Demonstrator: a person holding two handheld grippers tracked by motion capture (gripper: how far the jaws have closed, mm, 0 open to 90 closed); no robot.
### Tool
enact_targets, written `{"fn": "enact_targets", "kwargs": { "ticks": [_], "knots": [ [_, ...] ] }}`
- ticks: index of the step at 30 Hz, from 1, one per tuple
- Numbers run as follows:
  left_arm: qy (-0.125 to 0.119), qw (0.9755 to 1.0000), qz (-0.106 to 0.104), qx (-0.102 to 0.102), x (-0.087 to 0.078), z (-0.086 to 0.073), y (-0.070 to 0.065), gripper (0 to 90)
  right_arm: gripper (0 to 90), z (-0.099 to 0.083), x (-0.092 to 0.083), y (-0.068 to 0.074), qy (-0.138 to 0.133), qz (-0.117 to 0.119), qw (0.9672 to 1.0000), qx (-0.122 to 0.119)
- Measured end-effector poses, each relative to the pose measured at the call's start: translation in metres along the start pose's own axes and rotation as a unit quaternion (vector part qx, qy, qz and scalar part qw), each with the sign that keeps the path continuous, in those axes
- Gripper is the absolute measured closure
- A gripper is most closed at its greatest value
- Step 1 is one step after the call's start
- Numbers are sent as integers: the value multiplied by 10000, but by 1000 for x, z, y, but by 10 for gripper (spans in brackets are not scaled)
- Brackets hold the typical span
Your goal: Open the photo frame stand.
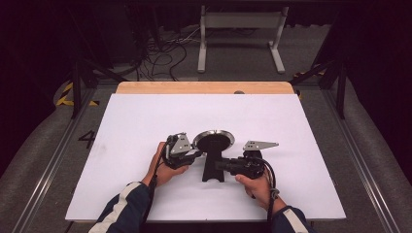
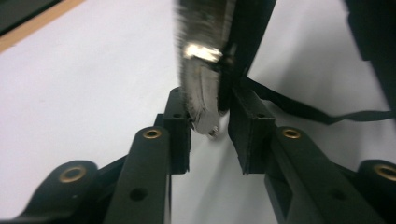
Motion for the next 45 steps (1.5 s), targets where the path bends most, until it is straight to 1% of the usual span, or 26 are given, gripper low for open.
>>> {"fn": "enact_targets", "kwargs": {
  "ticks": [1,2,3,5,8,9,12,13,16,25,30,31,34,36,38,39,43,45],
  "knots": [
    [3,10000,70,56,1,1,1,721,754,0,2,-3,8,-51,10000,44],
    [26,9998,121,124,2,1,2,719,752,0,3,-4,6,-82,10000,39],
    [27,9998,167,111,2,2,3,719,749,0,3,-5,1,-108,9999,40],
    [2,9998,172,67,4,1,5,720,748,1,4,-7,-18,-135,9999,48],
    [28,9997,230,111,4,1,6,719,749,1,5,-8,8,-185,9998,44],
    [64,9995,296,133,4,0,7,720,748,-1,7,-8,55,-192,9998,25],
    [70,9993,327,155,4,0,8,717,750,-3,9,-8,98,-203,9997,11],
    [83,9991,361,187,4,-1,9,717,749,-5,11,-8,159,-216,9996,-10],
    [100,9991,380,159,5,-2,9,716,751,-6,13,-7,173,-234,9996,-30],
    [108,9990,395,177,5,-3,10,718,751,-7,13,-7,162,-269,9995,-71],
    [84,9992,361,157,5,-3,10,718,749,-7,13,-7,144,-274,9995,-64],
    [38,9995,311,108,5,-3,10,720,747,-7,13,-7,153,-301,9994,-96],
    [-5,9997,253,47,4,-3,10,719,729,-8,12,-7,166,-355,9991,-146],
    [-8,9997,241,63,3,-1,8,717,698,-6,10,-7,139,-444,9986,-241],
    [0,9996,246,124,2,0,8,717,692,-4,7,-7,115,-611,9972,-425],
    [-18,9997,240,109,1,0,8,716,687,-3,6,-7,107,-675,9964,-499],
    [-73,9998,191,49,-1,1,8,699,687,-1,4,-5,90,-734,9957,-551],
    [-144,9997,172,59,-5,3,8,698,684,-1,4,-4,97,-794,9947,-641]
  ]
}}
Point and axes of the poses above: each handheld gripper's, and its own axes: x roughly forward along the jaws, z roughly out of its top, y roughly to its left, the point moved 9 cm from there along x, roughly forward along the jaws, and after that the axes turned 1 degree about -y, right-handed, at the moved point
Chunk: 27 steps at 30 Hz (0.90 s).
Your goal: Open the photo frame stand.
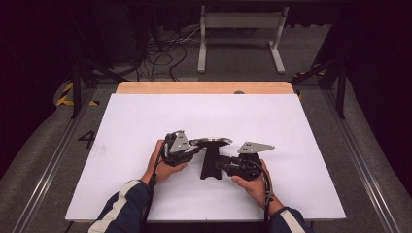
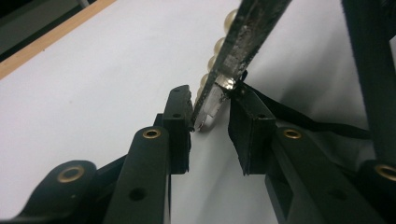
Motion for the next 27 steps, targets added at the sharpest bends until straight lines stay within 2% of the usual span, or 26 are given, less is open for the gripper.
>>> {"fn": "enact_targets", "kwargs": {
  "ticks": [12,17,20,27],
  "knots": [
    [-68,9999,-88,51,-14,4,-2,656,675,2,-9,3,-17,-285,9989,-372],
    [-86,9998,-92,131,-19,5,-1,674,681,4,-15,4,-75,-371,9981,-488],
    [-145,9998,-131,94,-23,6,0,682,699,7,-19,7,-125,-440,9970,-625],
    [-163,9997,-167,85,-22,6,0,682,820,13,-26,12,-355,-506,9949,-803]
  ]
}}
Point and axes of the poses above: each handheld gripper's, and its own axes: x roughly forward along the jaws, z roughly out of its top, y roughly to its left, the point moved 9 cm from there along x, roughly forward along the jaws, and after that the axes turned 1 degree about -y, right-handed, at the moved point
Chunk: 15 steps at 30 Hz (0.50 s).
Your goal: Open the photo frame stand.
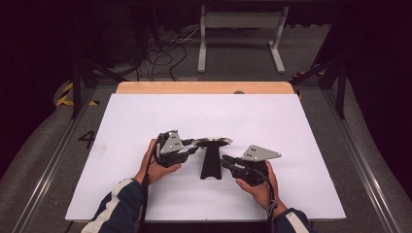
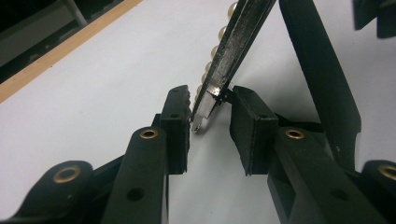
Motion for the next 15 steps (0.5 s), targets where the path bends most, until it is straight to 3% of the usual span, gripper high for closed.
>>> {"fn": "enact_targets", "kwargs": {
  "ticks": [4,15],
  "knots": [
    [28,10000,-22,-18,4,-2,1,676,897,6,-1,5,-144,-62,9998,-95],
    [65,9999,-24,-134,12,-4,2,690,900,9,13,24,-142,-96,9995,-253]
  ]
}}
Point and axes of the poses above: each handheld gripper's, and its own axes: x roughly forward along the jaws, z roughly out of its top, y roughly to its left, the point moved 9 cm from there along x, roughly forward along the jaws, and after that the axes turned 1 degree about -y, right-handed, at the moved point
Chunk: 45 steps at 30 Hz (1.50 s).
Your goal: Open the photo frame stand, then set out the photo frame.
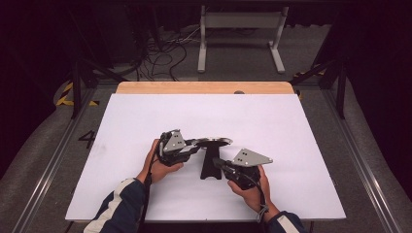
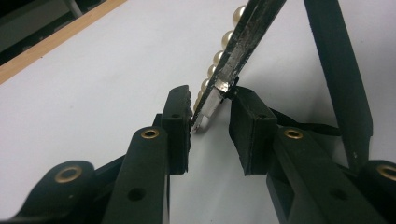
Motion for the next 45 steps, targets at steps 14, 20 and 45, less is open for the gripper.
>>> {"fn": "enact_targets", "kwargs": {
  "ticks": [14,20,45],
  "knots": [
    [93,9999,55,-87,4,-3,1,650,900,-8,33,21,105,-443,9988,-204],
    [137,9998,66,-92,12,-3,-1,635,900,-12,44,27,247,-568,9978,-223],
    [289,9992,114,242,1,-7,-5,791,900,-31,46,26,734,-1156,9892,-516]
  ]
}}
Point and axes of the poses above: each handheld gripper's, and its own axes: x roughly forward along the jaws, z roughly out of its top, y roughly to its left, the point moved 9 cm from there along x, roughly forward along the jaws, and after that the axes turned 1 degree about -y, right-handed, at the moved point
